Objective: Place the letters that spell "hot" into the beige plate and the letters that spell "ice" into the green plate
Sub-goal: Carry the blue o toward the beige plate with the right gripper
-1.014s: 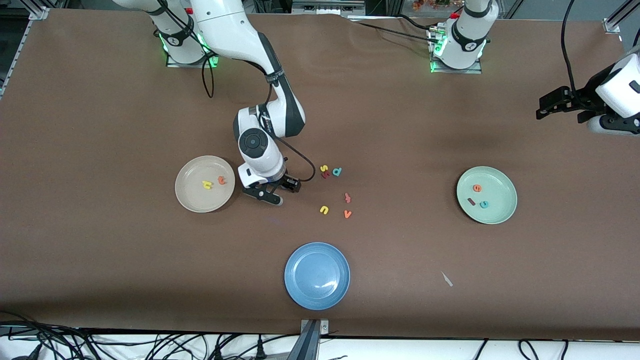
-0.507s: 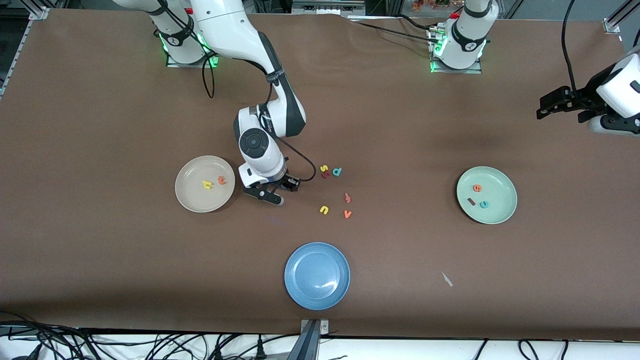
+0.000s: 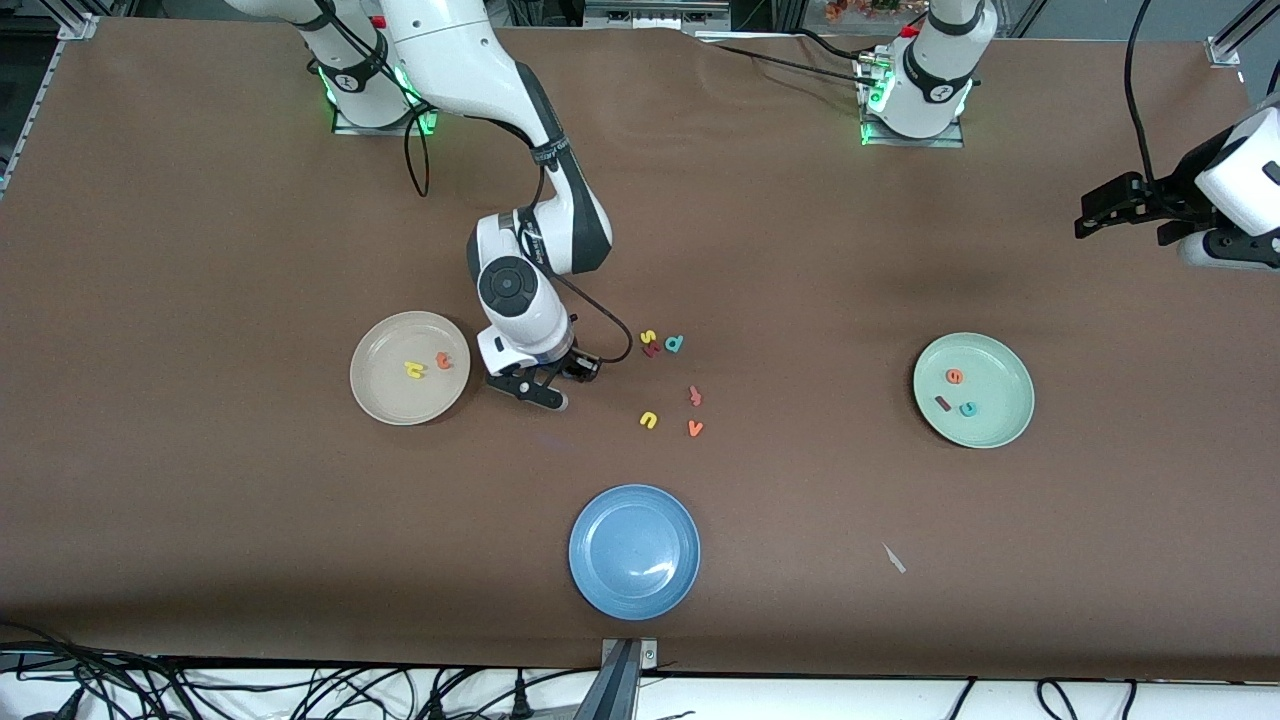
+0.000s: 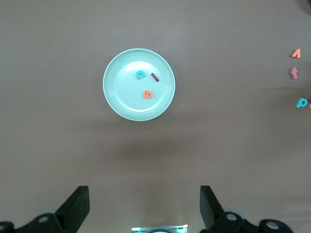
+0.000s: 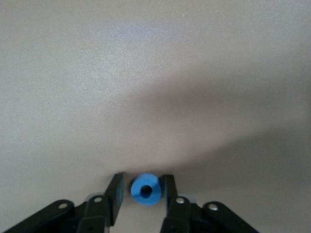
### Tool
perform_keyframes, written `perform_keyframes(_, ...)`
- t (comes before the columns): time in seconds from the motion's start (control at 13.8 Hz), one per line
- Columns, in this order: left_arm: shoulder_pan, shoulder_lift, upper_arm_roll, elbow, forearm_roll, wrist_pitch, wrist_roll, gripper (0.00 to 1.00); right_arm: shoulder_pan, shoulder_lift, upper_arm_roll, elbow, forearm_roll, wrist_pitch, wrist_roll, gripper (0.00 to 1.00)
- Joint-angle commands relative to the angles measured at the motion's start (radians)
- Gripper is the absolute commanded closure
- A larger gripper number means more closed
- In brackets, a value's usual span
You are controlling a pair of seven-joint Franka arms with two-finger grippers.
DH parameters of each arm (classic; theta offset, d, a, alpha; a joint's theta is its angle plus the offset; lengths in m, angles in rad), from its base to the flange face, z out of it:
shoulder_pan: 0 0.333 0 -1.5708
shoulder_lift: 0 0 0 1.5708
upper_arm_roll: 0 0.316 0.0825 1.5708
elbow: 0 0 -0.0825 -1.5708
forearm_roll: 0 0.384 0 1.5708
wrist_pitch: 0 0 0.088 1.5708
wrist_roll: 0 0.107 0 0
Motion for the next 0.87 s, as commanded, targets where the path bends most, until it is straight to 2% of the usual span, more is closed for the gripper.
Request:
perform_keyframes(0.0, 0.003, 0.012, -0.001, 0.031, 0.012, -0.025, -0.002, 0.00, 0.000, 0.015, 0.005, 0.017, 0.026, -0.009, 0.019, 0.65)
perform_keyframes(0.51, 0.003, 0.012, -0.001, 0.031, 0.012, -0.025, -0.002, 0.00, -0.002, 0.016, 0.011, 0.023, 0.026, -0.010, 0.030, 0.81)
perform_keyframes(0.58, 0.005, 0.012, 0.000, 0.031, 0.012, -0.025, -0.002, 0.00, -0.006, 0.012, 0.010, 0.026, 0.021, -0.031, 0.029, 0.85)
perform_keyframes(0.65, 0.003, 0.012, 0.000, 0.031, 0.012, -0.025, -0.002, 0.00, -0.013, 0.009, 0.000, 0.058, 0.011, -0.120, 0.027, 0.86)
perform_keyframes(0.8, 0.003, 0.012, 0.000, 0.031, 0.012, -0.025, -0.003, 0.00, -0.020, 0.004, -0.041, 0.123, 0.003, -0.219, 0.017, 0.87)
